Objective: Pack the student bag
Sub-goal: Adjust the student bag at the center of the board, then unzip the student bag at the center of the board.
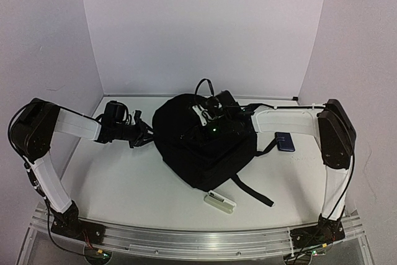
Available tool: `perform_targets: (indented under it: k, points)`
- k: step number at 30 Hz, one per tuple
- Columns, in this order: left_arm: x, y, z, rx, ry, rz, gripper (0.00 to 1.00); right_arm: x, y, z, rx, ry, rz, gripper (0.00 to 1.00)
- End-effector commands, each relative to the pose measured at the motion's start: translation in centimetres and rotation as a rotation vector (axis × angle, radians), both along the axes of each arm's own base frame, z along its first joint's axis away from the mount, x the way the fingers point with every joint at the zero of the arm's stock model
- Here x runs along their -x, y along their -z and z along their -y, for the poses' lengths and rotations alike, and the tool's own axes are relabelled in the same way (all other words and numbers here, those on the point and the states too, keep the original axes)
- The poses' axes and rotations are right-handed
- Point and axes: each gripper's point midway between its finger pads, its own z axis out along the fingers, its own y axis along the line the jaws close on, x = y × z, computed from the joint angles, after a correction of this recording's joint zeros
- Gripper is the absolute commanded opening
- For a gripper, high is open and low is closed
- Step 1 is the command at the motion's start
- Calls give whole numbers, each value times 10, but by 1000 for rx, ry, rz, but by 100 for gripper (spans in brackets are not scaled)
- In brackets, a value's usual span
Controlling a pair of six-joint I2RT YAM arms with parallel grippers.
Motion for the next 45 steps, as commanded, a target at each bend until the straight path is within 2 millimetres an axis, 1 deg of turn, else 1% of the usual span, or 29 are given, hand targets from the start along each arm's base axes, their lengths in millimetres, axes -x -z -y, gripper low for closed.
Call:
perform_targets:
  k: [1, 2, 3, 6, 9, 11, 14, 17, 22, 28, 31, 32, 34, 39, 40, 42, 43, 44, 45]
  points:
    - [0, -4, 3, 7, 8, 26, 10, -12, -16, -2, -22, 48, 71, 0]
    - [0, -3, 2, -3, 3, 26, 3, -16, -24, 1, -23, 76, 101, 0]
    - [-1, -1, 0, -15, -3, 26, 1, -21, -31, 6, -16, 117, 142, 0]
    - [1, 0, -4, -42, -8, 28, 0, -37, -58, 26, 9, 258, 270, 0]
    - [3, 2, -7, -63, -14, 23, 0, -53, -78, 50, 32, 400, 356, 0]
    - [5, 3, -9, -72, -16, 21, 0, -63, -83, 63, 63, 482, 397, 0]
    - [8, 6, -12, -88, -21, 13, 0, -75, -82, 80, 122, 587, 444, 0]
    - [13, 8, -16, -108, -27, 6, 0, -83, -77, 92, 174, 652, 468, 0]
    - [19, 11, -23, -132, -42, -2, 0, -101, -70, 115, 205, 725, 449, 0]
    - [30, 12, -28, -147, -37, -8, 0, -134, -69, 157, 210, 822, 426, 0]
    - [35, 12, -31, -157, -34, -5, 0, -151, -66, 173, 208, 853, 410, 0]
    - [36, 11, -31, -159, -33, -1, 0, -155, -63, 176, 212, 857, 404, 0]
    - [39, 10, -32, -162, -27, 7, 0, -165, -60, 176, 209, 856, 398, 0]
    - [45, 5, -33, -158, -11, 27, 0, -182, -42, 177, 215, 858, 371, 0]
    - [46, 4, -33, -157, -9, 33, 0, -183, -40, 175, 206, 845, 360, 0]
    - [48, 2, -33, -157, -3, 43, 0, -179, -45, 165, 164, 798, 336, 0]
    - [48, 1, -34, -159, -2, 45, 0, -174, -51, 161, 132, 775, 320, 5]
    - [48, 0, -34, -160, -1, 48, 0, -167, -54, 157, 103, 752, 299, 16]
    - [48, -1, -33, -158, 1, 50, 0, -159, -54, 155, 80, 730, 273, 30]
